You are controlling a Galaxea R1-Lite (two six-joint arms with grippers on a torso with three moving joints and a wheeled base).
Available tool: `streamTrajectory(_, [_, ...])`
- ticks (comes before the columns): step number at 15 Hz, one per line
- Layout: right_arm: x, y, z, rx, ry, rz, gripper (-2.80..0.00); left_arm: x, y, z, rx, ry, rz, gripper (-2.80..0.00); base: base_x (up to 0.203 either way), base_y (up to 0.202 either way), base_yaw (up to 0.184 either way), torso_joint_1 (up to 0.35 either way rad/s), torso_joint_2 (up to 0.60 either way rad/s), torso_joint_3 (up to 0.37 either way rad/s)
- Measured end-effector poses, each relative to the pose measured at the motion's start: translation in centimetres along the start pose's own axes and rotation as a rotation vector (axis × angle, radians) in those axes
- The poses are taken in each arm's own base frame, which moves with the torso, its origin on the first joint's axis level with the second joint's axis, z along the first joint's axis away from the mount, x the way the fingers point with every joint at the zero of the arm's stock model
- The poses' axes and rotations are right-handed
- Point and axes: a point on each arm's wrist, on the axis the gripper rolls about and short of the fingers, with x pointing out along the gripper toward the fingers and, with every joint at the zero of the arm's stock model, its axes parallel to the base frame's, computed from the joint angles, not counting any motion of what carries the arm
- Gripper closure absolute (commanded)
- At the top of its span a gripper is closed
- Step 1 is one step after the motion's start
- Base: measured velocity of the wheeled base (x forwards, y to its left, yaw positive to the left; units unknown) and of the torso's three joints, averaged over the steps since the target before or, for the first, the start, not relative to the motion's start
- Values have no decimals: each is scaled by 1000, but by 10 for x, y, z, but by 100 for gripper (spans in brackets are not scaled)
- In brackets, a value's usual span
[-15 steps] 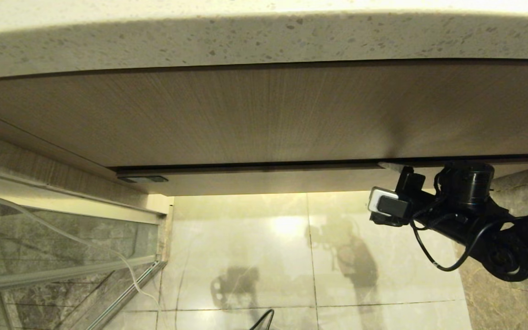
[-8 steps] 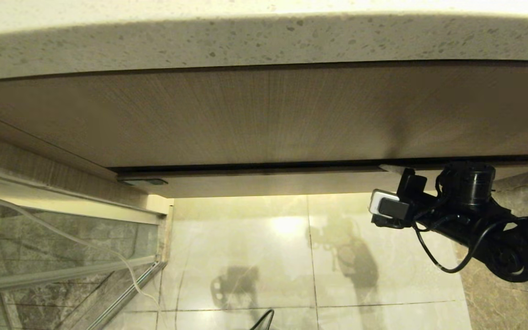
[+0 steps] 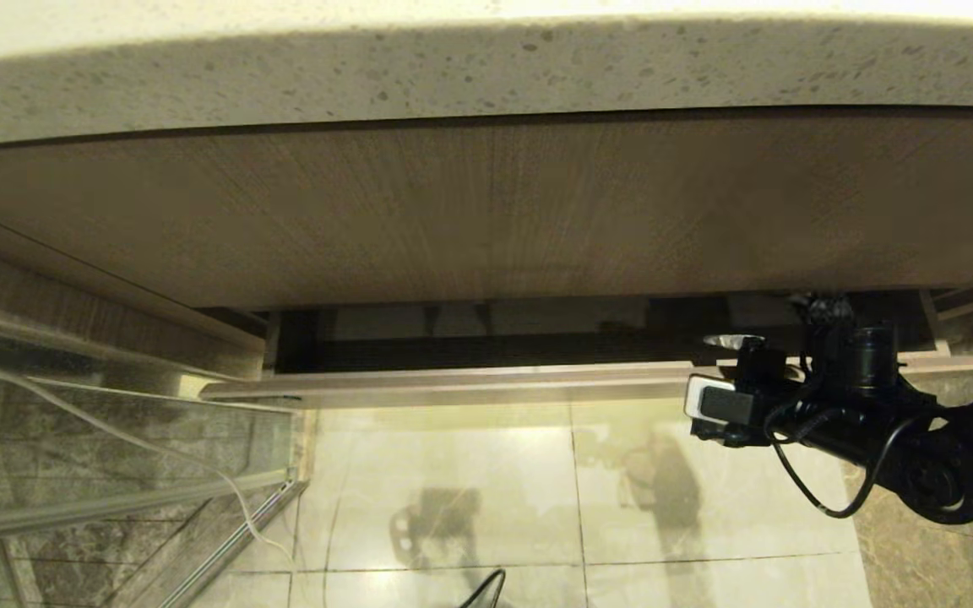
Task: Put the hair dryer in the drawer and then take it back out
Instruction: Pull open the drawer
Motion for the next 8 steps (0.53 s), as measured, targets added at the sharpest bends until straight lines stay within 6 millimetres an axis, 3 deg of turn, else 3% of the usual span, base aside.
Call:
streamTrajectory(4, [-1, -11, 1, -50, 10, 75, -280, 0, 0, 0, 0, 0, 0, 0, 0, 0, 0, 0, 0, 0])
streamTrajectory(8, [-18, -19, -6, -119, 50, 131, -280, 0, 0, 0, 0, -1, 0, 0, 0, 0, 0, 0, 0, 0])
